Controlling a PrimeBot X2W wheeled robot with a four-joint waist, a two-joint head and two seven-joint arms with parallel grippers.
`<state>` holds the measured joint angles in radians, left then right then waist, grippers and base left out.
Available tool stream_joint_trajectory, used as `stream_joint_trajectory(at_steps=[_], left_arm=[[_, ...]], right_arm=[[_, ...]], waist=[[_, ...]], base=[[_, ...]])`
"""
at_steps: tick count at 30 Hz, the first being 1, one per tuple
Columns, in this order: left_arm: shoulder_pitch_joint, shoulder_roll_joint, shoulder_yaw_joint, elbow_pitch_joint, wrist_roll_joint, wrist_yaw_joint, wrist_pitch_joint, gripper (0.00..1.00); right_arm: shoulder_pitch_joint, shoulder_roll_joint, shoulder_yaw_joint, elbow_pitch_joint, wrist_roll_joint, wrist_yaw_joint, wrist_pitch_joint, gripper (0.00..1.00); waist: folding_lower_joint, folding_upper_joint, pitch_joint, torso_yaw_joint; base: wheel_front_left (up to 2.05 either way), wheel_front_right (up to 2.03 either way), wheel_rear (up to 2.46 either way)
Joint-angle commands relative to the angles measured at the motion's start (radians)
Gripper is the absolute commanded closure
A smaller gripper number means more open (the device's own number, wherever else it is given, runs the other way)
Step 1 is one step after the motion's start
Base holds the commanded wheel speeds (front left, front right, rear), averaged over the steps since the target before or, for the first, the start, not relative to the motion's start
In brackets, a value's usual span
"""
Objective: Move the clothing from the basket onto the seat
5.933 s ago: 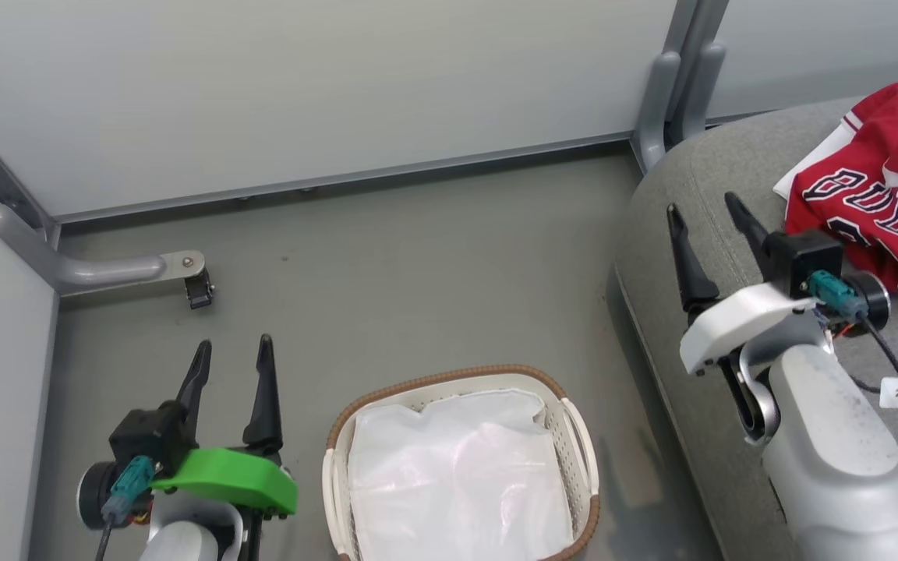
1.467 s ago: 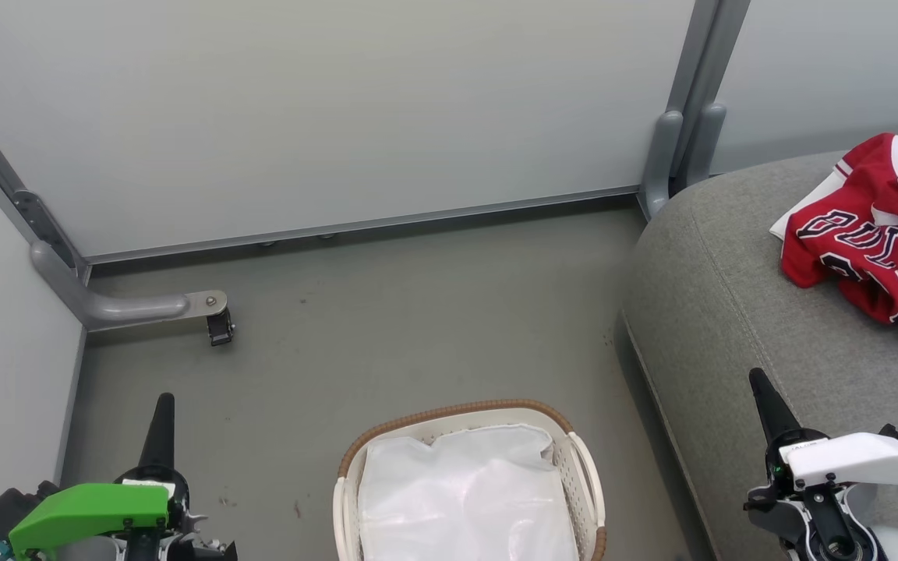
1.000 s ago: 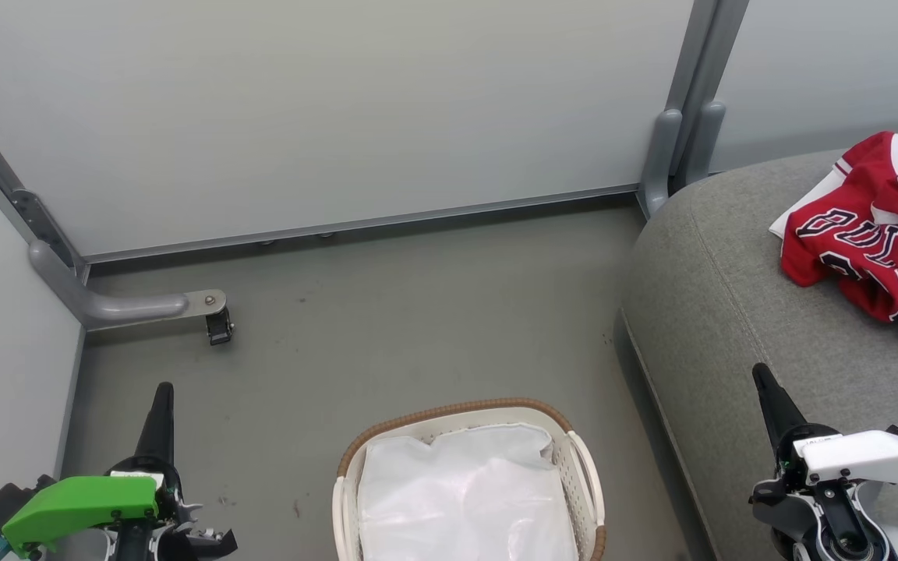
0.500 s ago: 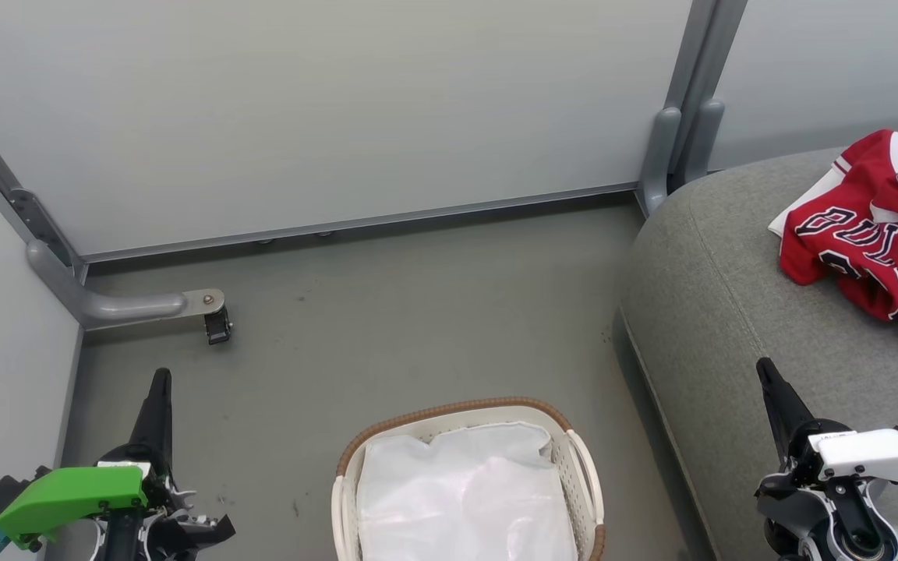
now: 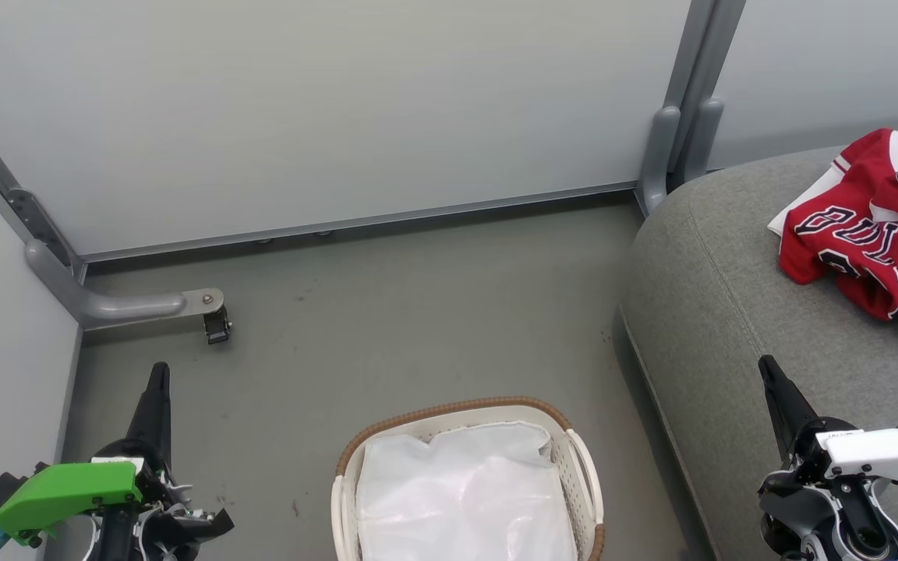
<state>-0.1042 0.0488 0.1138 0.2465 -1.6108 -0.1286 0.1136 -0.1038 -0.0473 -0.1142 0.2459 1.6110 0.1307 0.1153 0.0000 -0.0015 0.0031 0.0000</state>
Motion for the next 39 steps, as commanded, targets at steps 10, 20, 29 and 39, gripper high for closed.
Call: stream_joint_trajectory(at_steps=[10,20,29,39], left_arm=[[-0.011,0.003,0.002,-0.002,-0.004,-0.004,0.005,1.00],[-0.011,0.003,0.002,-0.002,-0.004,-0.004,0.005,1.00],[-0.011,0.003,0.002,-0.002,-0.004,-0.004,0.005,1.00],[-0.011,0.003,0.002,-0.002,-0.004,-0.004,0.005,1.00]], right_arm=[[-0.008,-0.006,-0.002,-0.004,0.004,0.000,0.001,1.00],[-0.008,-0.006,-0.002,-0.004,0.004,0.000,0.001,1.00],[-0.008,-0.006,-0.002,-0.004,0.004,0.000,0.001,1.00],[-0.008,-0.006,-0.002,-0.004,0.004,0.000,0.001,1.00]], waist=[[0.0000,0.0015,0.000,0.000],[0.0000,0.0015,0.000,0.000],[0.0000,0.0015,0.000,0.000],[0.0000,0.0015,0.000,0.000]], base=[[0.00,0.00,0.00],[0.00,0.00,0.00],[0.00,0.00,0.00],[0.00,0.00,0.00]])
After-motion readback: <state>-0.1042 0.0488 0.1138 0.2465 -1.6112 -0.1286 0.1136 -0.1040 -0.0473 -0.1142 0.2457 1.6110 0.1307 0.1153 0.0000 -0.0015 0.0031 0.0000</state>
